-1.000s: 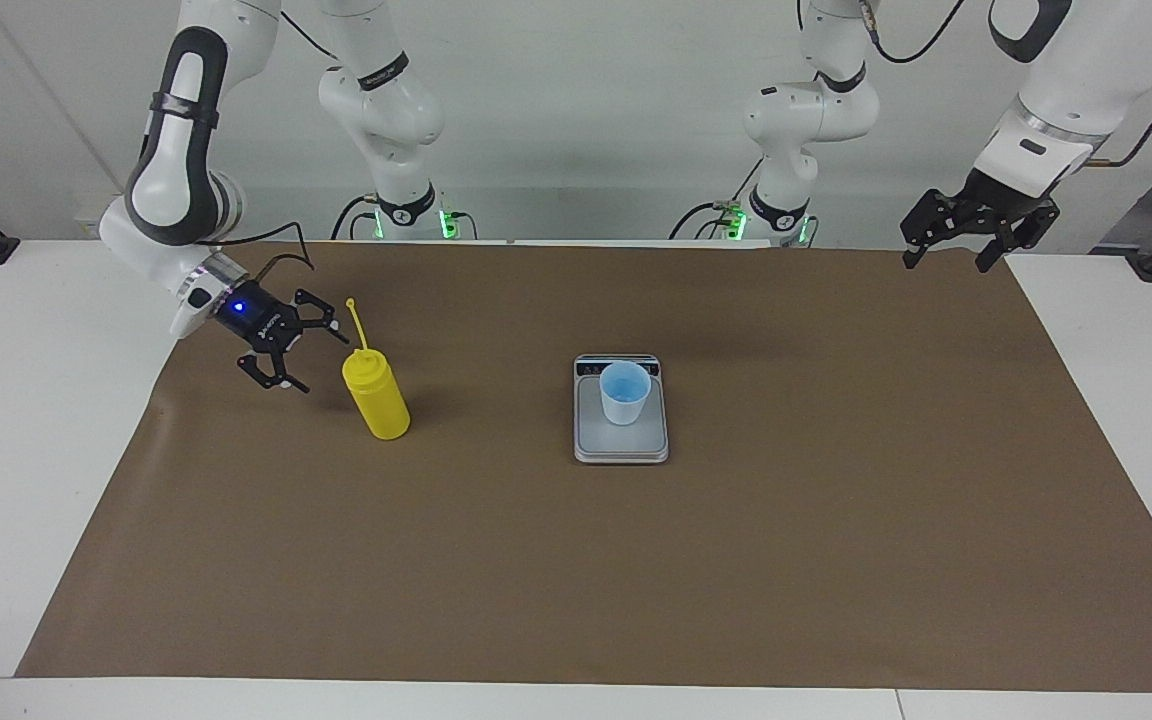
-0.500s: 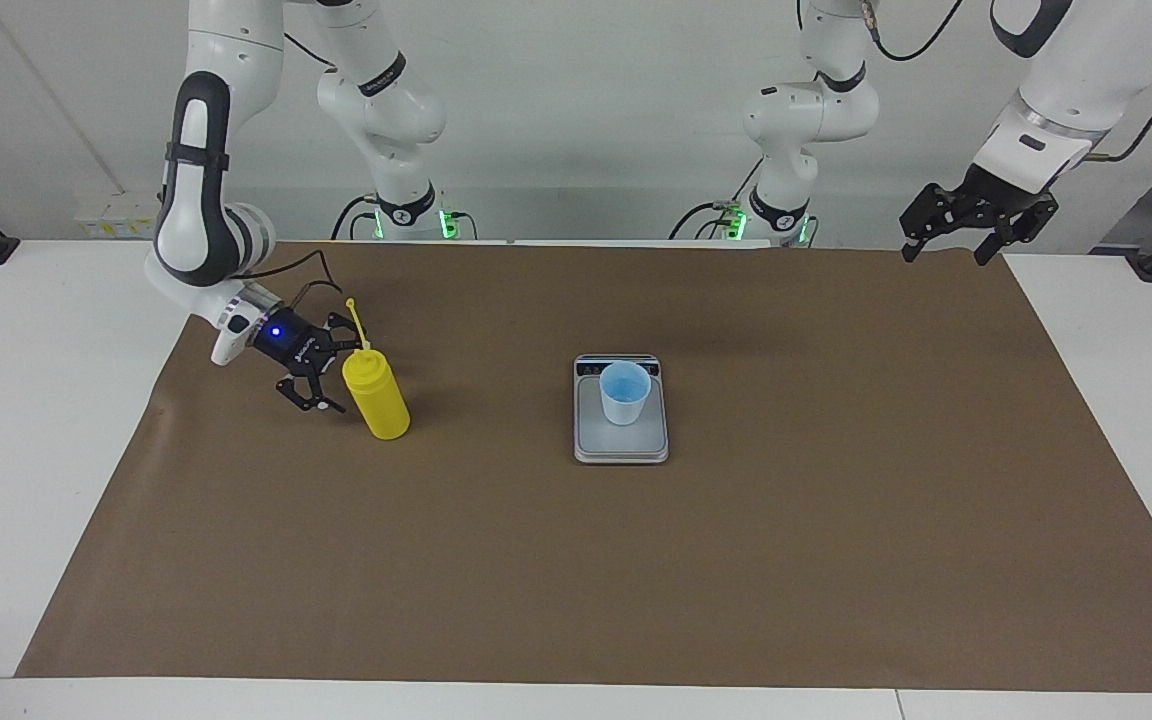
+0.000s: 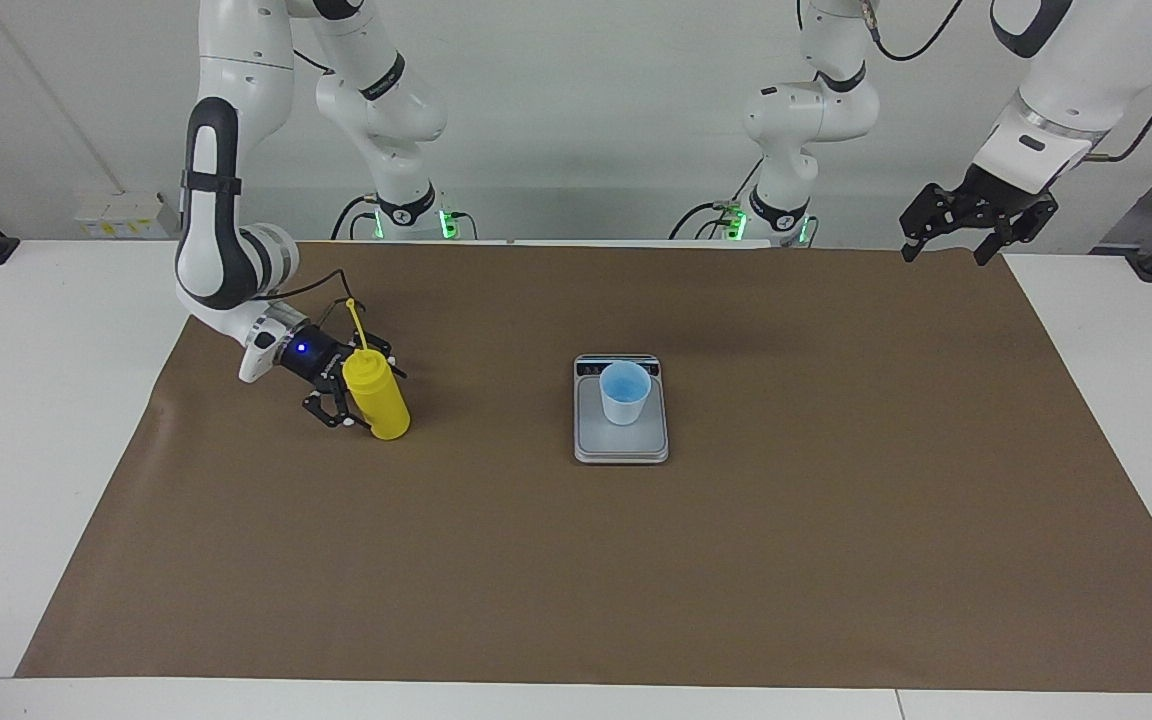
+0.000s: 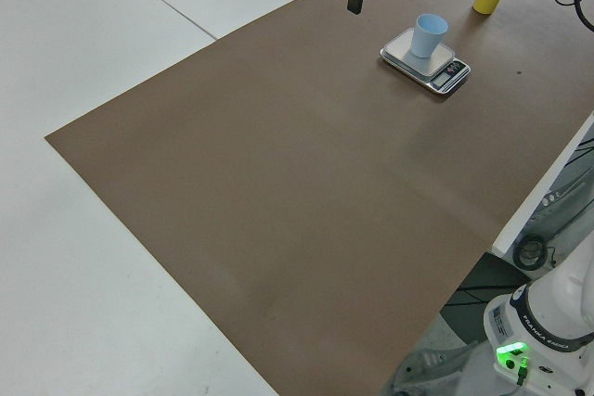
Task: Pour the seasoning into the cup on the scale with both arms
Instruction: 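Close the right gripper around the yellow squeeze bottle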
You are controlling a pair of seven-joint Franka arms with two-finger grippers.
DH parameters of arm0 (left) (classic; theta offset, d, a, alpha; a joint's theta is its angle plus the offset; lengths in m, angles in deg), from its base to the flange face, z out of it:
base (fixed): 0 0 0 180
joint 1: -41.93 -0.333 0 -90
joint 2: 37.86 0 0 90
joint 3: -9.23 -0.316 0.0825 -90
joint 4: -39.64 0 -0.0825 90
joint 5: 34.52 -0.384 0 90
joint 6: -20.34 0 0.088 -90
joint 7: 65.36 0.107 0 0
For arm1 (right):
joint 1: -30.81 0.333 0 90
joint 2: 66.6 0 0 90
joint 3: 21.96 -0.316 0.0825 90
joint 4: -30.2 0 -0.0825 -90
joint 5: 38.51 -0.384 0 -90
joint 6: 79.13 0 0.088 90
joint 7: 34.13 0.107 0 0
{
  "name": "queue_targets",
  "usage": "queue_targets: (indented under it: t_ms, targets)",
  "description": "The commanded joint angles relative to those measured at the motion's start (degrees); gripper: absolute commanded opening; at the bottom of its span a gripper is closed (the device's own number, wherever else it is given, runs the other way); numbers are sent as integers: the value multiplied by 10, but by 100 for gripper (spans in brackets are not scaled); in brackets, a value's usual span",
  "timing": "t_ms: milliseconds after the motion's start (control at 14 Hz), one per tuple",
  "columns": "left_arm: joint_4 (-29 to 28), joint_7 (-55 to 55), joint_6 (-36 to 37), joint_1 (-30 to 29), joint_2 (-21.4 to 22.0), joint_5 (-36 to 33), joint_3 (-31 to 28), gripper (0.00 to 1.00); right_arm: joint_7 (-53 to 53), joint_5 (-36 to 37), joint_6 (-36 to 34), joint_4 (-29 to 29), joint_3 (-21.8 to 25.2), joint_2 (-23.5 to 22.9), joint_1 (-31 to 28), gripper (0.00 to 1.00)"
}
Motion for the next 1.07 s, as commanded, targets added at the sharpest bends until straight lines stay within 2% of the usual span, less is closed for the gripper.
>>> queue_targets:
  t_ms: [0,500,643,714,857,929,1000]
  targets:
    - [-11,-3,5,-5,13,5,1,100,-16,-15,5,-2,-2,-2,-1,100]
    - [-11,-3,5,-5,13,4,1,100,-16,-15,5,-3,-2,-1,-1,100]
    - [-11,-3,5,-5,13,5,1,100,-16,-15,5,-8,-3,0,-1,71]
    - [-11,-3,5,-5,13,5,1,100,-16,-15,5,-10,-3,0,-1,63]
    - [-11,-3,5,-5,13,5,1,100,-18,-15,6,-11,-3,0,-1,36]
    - [-12,-3,5,-5,13,5,1,100,-21,-15,6,-12,-3,0,-1,28]
    - [-11,-3,5,-5,13,5,1,100,-22,-15,7,-17,-3,0,0,17]
